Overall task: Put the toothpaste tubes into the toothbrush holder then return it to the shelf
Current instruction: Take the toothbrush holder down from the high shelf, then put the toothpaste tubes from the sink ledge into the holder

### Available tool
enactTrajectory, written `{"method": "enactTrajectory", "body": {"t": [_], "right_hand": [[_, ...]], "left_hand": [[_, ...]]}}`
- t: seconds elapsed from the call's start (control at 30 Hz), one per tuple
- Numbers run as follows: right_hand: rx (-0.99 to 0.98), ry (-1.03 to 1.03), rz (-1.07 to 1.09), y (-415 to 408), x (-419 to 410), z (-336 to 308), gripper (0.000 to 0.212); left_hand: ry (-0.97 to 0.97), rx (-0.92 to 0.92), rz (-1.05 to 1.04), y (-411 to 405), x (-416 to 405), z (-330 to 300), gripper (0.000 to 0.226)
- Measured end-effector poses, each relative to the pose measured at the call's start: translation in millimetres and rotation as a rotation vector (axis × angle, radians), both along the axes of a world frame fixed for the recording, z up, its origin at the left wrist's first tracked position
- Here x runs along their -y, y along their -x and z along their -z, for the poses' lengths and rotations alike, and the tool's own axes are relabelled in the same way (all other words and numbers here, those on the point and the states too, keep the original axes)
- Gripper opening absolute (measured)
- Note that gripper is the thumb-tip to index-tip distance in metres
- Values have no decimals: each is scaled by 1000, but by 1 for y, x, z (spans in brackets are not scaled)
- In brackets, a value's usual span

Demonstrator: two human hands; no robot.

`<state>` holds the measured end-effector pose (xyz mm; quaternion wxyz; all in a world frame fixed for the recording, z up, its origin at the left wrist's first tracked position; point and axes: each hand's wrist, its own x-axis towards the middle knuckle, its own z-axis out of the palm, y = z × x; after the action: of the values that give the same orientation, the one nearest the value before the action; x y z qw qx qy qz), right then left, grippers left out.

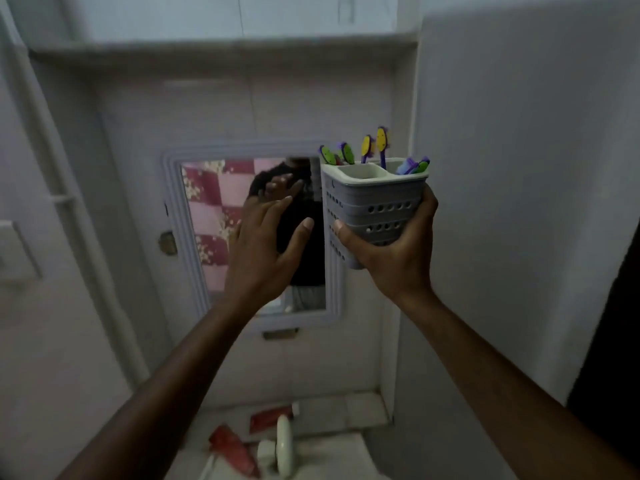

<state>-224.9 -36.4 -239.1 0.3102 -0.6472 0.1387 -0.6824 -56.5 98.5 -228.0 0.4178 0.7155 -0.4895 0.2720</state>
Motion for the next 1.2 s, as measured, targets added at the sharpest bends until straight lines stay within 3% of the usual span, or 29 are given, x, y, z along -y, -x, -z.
{"method": "enactTrajectory", "body": {"t": [0.2, 0.4, 0.7, 0.87, 1.07, 1.2], "right_hand": [[-277, -210, 53, 12, -34, 126, 130], [-431, -343, 50, 14, -55, 227, 132], [-694, -525, 2, 11, -73, 354, 131], [-754, -673, -1, 8, -74, 406, 122], [-788, -778, 34, -10, -78, 445, 124], [-787, -807, 45, -22, -82, 460, 123]], "left_hand": [[-155, -146, -24, 7, -35, 127, 64], [-257, -323, -16, 19, -60, 227, 60], [-158, -635, -66, 9, -95, 344, 43], [-111, -885, -177, -5, -115, 419, 21], [-343, -936, -208, -9, -133, 481, 32], [-424, -914, -199, -31, -122, 497, 25]]}}
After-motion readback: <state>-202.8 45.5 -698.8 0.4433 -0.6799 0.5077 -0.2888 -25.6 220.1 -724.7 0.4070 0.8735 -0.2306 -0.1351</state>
